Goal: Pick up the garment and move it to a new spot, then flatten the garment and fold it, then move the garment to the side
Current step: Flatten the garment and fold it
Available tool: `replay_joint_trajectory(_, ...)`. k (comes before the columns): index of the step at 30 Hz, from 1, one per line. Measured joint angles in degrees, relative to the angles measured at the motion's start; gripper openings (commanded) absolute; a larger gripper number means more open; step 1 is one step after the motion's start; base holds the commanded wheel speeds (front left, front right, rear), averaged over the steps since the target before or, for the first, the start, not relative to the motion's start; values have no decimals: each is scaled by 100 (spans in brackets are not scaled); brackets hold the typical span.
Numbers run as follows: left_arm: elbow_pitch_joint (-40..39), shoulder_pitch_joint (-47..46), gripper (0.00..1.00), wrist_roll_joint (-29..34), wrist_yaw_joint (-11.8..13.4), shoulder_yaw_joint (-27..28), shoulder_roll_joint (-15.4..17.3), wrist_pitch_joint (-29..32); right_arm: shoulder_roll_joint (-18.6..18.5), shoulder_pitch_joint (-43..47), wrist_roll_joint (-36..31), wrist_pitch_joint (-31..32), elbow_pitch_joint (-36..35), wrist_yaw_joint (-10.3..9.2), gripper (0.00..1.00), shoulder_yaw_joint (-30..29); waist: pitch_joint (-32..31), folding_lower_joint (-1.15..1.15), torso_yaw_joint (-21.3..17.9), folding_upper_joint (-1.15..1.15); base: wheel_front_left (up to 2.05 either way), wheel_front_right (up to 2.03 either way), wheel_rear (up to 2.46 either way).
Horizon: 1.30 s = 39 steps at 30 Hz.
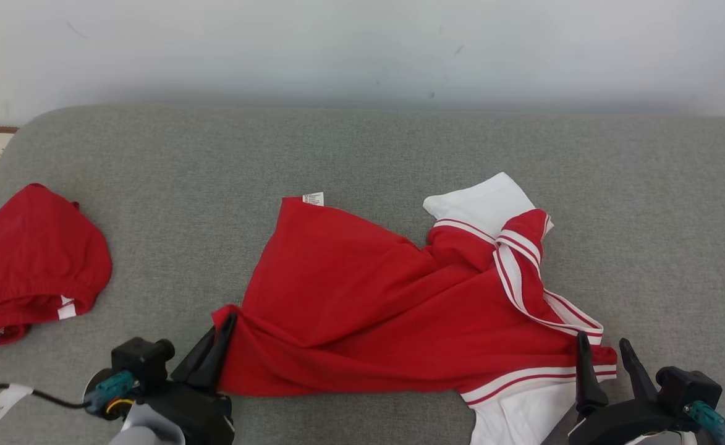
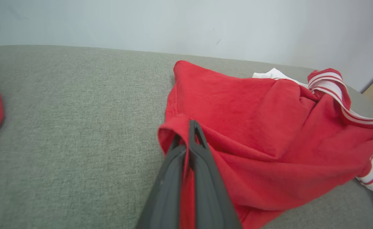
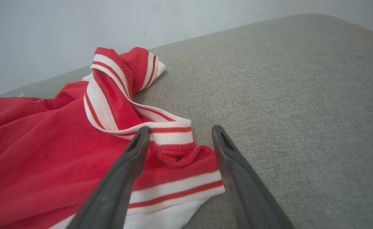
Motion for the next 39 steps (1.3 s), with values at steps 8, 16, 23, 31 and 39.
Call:
replay_joint_trajectory(8, 558, -485, 0, -181, -2, -368, 102, -16, -22, -54, 0, 7, 22, 0, 100, 41, 54, 0, -112, 0, 0, 0, 0)
replay_joint_trajectory(16, 732, -684, 0, -357, -2, -344, 120, -18, -49, -103, 1, 8, 44, 0, 100, 30, 90, 0, -155, 0, 0, 0, 0)
replay_joint_trajectory(23, 533, -682, 0, -123, -2, -105, 92, -18, -57, -112, 1, 15, 60, 0, 100, 31, 63, 0, -143, 0, 0, 0, 0)
replay_joint_trajectory(31, 542, -964, 0, 75, -3, -345, 29, -18, -54, -151, 1, 15, 96, 0, 100, 133, 74, 0, -199, 0, 0, 0, 0)
replay_joint_trajectory(39, 869, -1311, 5, 123, -3, -612, 79, -19, -82, -230, 8, 13, 118, 0, 100, 179, 148, 0, -293, 0, 0, 0, 0)
